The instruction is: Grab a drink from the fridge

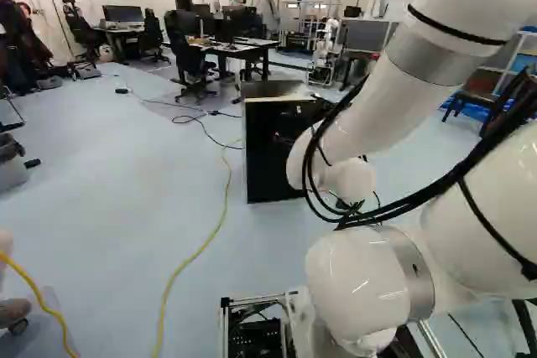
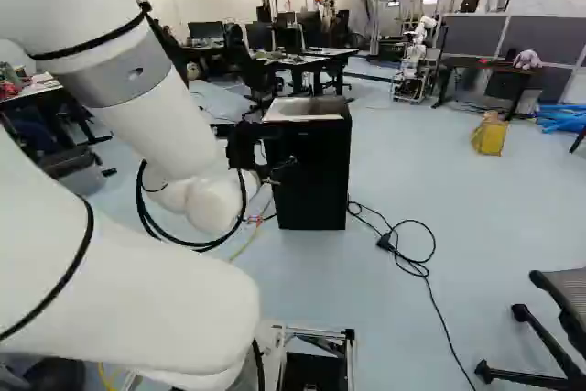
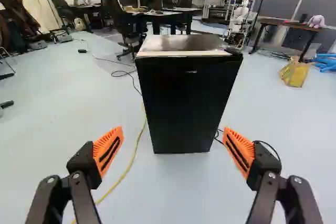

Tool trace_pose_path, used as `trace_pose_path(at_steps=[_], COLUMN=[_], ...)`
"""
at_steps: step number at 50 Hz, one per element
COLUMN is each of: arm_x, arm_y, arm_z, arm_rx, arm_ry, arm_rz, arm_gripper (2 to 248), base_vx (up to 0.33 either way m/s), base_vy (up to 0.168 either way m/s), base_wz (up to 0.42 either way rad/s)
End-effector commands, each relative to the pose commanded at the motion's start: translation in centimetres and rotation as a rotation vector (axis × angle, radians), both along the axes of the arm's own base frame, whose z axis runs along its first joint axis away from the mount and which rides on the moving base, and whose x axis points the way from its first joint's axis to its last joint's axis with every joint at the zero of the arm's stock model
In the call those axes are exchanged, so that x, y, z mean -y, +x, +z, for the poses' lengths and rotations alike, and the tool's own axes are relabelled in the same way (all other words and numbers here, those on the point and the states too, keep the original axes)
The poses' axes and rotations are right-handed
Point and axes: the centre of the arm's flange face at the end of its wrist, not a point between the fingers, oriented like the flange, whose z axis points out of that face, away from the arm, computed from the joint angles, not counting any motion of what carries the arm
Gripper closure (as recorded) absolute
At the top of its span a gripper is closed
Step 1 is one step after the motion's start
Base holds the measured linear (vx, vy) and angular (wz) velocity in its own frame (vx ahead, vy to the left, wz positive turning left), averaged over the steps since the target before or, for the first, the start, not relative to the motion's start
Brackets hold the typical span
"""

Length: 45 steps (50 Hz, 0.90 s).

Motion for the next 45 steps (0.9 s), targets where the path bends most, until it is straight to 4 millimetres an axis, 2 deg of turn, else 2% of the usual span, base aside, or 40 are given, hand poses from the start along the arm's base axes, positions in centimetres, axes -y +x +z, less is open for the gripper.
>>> trace_pose_path(at_steps=[34, 45], arm_x=[0.0, 0.0], arm_y=[0.0, 0.0], arm_z=[0.0, 0.0], arm_rx=[0.0, 0.0], arm_ry=[0.0, 0.0], arm_rz=[0.0, 0.0], arm_gripper=[3, 3], base_vx=[0.0, 0.08], base_vy=[0.002, 0.033], base_wz=[0.0, -0.029])
